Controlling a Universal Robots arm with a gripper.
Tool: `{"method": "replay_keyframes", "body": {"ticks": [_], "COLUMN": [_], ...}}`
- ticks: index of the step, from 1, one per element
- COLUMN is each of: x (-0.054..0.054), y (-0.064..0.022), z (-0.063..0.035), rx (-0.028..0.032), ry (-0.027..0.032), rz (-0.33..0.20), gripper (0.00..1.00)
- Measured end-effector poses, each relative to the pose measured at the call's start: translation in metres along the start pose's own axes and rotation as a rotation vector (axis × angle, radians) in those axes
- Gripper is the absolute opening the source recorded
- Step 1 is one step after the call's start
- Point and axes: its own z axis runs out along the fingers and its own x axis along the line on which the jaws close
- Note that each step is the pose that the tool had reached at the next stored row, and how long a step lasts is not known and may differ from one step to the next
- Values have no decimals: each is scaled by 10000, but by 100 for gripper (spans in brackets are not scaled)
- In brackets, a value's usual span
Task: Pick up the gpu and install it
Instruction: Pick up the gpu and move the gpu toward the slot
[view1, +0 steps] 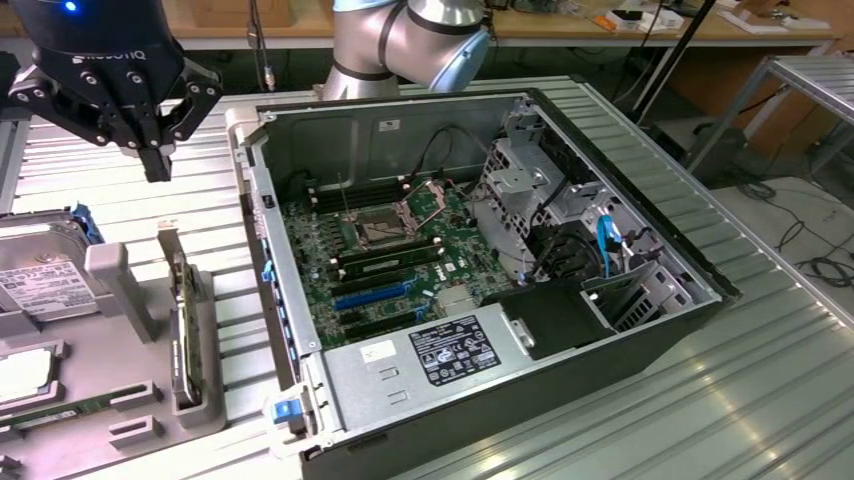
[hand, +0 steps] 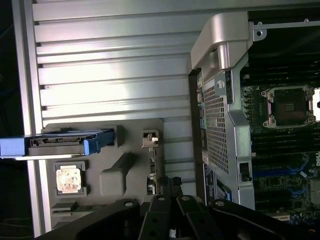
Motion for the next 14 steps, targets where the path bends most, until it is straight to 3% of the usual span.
{"method": "replay_keyframes", "body": {"ticks": [8,10,14], "x": [0,0,0], "y": [0,0,0], "z": [0,0,0], "rx": [0,0,0], "ry": [0,0,0], "rz": [0,0,-1], "gripper": [11,17,47]}}
